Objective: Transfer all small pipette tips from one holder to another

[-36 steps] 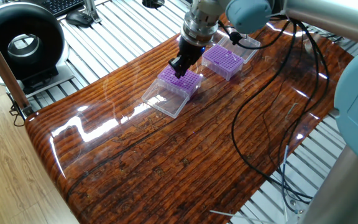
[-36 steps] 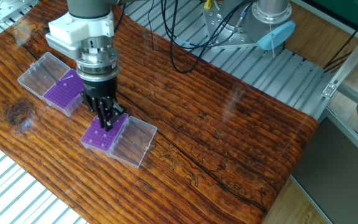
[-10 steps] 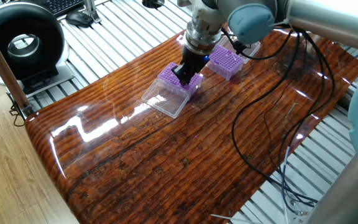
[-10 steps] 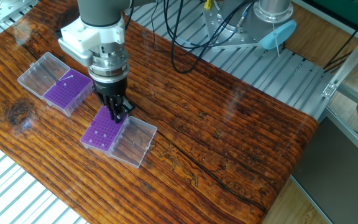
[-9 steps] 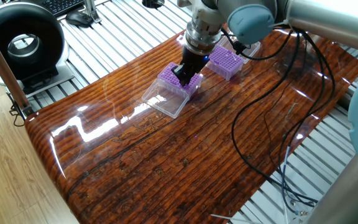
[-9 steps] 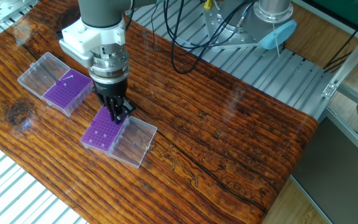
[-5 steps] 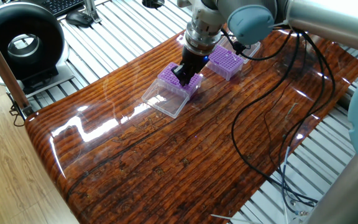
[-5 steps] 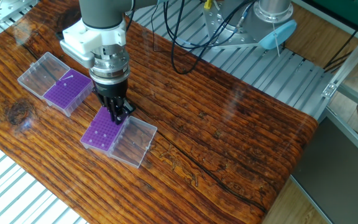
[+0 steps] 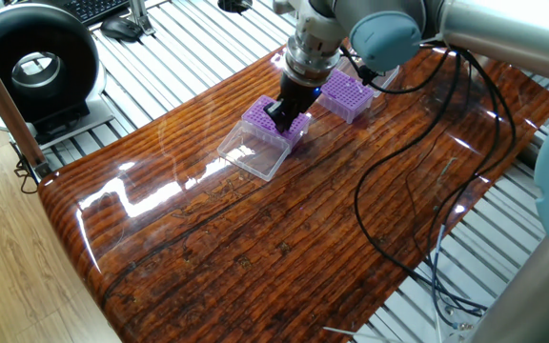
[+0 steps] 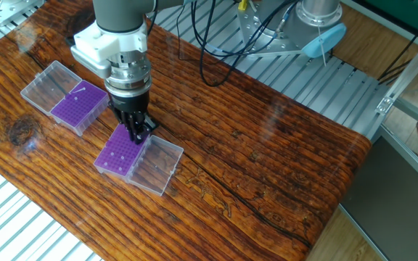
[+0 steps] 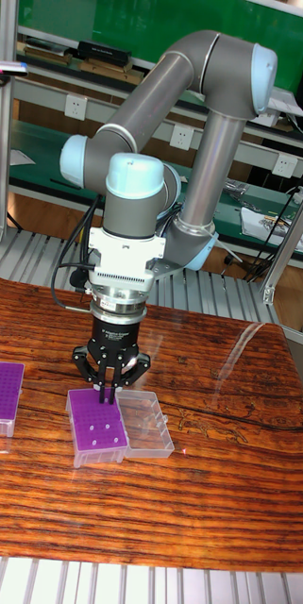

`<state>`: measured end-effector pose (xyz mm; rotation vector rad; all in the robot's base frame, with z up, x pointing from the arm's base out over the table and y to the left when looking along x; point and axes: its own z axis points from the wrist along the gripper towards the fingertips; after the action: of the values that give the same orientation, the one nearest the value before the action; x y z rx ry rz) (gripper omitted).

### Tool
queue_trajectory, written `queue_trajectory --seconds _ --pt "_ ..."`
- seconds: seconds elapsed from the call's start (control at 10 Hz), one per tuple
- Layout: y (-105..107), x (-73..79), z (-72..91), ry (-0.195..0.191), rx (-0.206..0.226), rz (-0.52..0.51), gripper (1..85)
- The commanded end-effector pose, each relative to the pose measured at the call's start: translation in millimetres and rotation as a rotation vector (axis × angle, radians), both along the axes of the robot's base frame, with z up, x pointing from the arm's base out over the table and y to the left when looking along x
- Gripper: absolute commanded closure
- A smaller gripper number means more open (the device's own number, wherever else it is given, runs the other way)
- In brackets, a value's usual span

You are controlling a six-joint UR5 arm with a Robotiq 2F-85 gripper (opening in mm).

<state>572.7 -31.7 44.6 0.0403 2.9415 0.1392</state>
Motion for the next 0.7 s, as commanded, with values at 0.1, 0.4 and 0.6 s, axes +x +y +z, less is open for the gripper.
queue_trajectory --seconds 0.1,0.4,0.6 --pt "2.4 3.3 0.3 -0.004 0.013 -0.004 65.3" --pt "2.9 7.3 3.0 -0.007 0.028 0.008 66.7" --pt "0.7 7.9 2.7 -0.006 0.023 0.002 69.7"
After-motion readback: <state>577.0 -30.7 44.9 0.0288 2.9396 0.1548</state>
